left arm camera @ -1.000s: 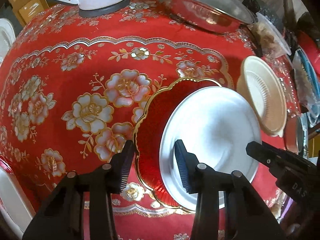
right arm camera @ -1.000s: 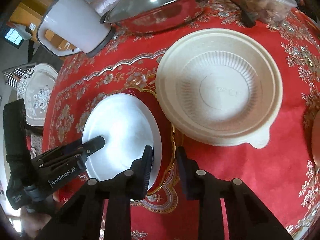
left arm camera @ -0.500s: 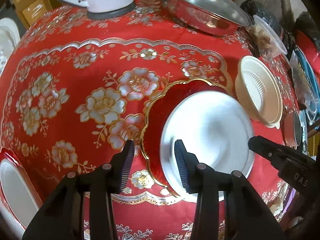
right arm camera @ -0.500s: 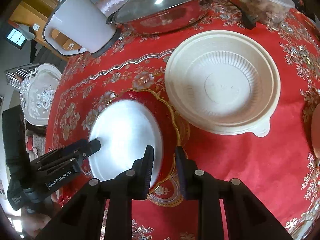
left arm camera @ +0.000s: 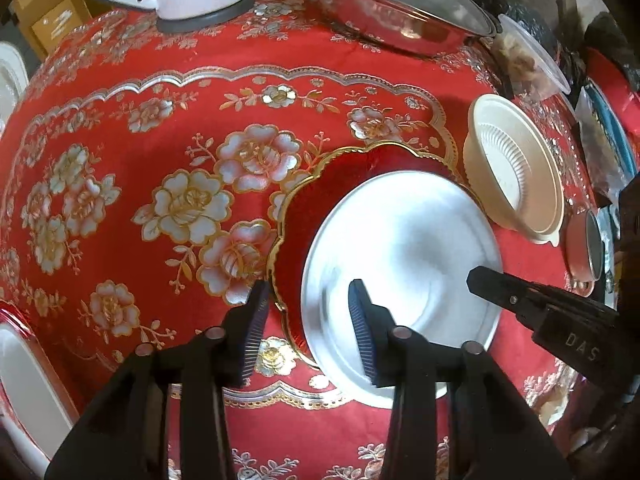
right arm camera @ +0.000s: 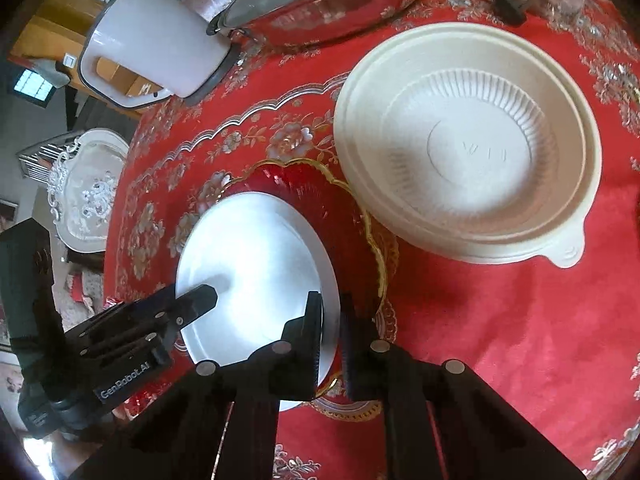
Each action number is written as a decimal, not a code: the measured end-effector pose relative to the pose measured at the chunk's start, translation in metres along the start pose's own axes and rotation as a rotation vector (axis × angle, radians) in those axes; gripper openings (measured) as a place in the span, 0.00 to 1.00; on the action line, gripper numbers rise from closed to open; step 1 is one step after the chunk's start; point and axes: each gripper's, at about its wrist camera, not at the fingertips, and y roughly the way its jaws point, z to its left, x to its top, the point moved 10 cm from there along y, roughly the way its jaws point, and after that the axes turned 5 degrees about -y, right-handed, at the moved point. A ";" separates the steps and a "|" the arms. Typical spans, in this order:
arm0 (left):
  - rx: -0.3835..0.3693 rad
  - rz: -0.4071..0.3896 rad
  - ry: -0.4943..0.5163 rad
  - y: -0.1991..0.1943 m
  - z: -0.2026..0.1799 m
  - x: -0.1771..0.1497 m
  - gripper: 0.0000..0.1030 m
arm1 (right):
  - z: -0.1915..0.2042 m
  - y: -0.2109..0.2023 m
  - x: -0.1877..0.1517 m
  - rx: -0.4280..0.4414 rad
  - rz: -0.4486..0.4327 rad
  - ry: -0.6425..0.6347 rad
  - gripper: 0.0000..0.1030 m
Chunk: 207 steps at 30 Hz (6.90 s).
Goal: Organize plates and bowls
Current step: 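Lift the white bowl off the red glass plate with both grippers, then carry the white bowl over the red glass bowl by the chair, then lower the white bowl onto the white plate and open both grippers, then move both grippers back toward the red glass plate, then position both grippers around the rim of the red glass plate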
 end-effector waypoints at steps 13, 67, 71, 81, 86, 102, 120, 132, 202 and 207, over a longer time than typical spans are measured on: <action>-0.051 -0.015 0.004 -0.028 0.007 -0.001 0.12 | 0.027 -0.029 -0.001 0.050 -0.041 -0.042 0.07; 0.136 -0.067 -0.451 -0.101 0.296 -0.119 0.12 | 0.325 0.087 -0.086 0.129 0.189 -0.547 0.11; 0.129 -0.051 -0.465 -0.091 0.300 -0.126 0.12 | 0.327 0.095 -0.090 0.095 0.188 -0.571 0.12; 0.182 -0.075 -0.446 -0.089 0.307 -0.123 0.13 | 0.328 0.093 -0.086 0.080 0.152 -0.589 0.14; 0.186 -0.086 -0.459 -0.094 0.309 -0.121 0.13 | 0.326 0.084 -0.082 0.089 0.139 -0.583 0.20; 0.150 -0.177 -0.324 -0.108 0.225 -0.074 0.47 | 0.270 0.026 -0.056 0.032 0.017 -0.525 0.29; 0.082 -0.187 -0.108 -0.085 0.082 -0.027 0.50 | 0.114 -0.041 -0.028 -0.112 -0.085 -0.281 0.38; 0.072 -0.170 0.004 -0.068 0.013 -0.012 0.50 | 0.028 -0.067 -0.027 -0.153 -0.106 -0.128 0.41; 0.110 -0.088 0.027 -0.010 0.011 -0.003 0.50 | -0.020 -0.028 -0.014 -0.204 -0.007 -0.057 0.57; 0.107 -0.083 0.022 -0.009 0.012 -0.003 0.50 | -0.021 -0.025 -0.014 -0.206 0.000 -0.058 0.58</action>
